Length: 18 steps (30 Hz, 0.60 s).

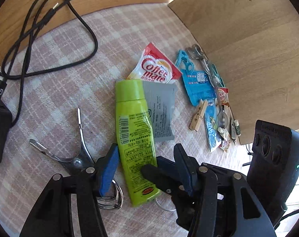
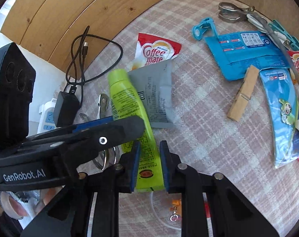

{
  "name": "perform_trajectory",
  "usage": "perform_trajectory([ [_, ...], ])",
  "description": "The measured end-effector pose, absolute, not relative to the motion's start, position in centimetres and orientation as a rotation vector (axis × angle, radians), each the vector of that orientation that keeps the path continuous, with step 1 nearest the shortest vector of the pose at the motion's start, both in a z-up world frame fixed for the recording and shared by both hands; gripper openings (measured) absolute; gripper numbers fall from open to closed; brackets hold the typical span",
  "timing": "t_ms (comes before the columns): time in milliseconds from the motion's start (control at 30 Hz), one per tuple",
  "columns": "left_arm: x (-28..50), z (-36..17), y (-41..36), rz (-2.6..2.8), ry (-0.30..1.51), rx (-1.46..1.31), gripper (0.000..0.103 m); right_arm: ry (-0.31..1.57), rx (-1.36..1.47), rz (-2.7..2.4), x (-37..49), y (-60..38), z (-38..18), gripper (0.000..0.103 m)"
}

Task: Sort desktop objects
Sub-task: 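Reach both tools to the yellow-green tube and grasp it, then carry the yellow-green tube into the black tray and release it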

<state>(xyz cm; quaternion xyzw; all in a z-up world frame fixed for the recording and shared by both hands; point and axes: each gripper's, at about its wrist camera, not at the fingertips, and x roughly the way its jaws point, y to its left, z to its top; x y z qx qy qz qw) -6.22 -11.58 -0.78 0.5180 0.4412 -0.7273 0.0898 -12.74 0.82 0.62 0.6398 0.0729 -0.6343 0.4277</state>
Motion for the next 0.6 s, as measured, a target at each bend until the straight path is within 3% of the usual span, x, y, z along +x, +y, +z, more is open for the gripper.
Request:
perform_trajectory([
  [100, -5.9, -0.6, -11.5, -2.174, 1.297, 1.515, 0.045, 0.179, 1.589, -1.596, -12.4, 0.8, 0.6, 0.02],
  [300, -5.0, -0.7, -11.7, -2.158, 1.302, 1.516, 0.026, 0.057, 1.616, -1.589, -13.1, 2.1, 0.2, 0.02],
  [600, -4.8, 1.5, -11.2, -2.213, 1.315, 1.487, 0.024, -0.021, 1.597, -1.6, -12.8, 3.5, 2.4, 0.018],
])
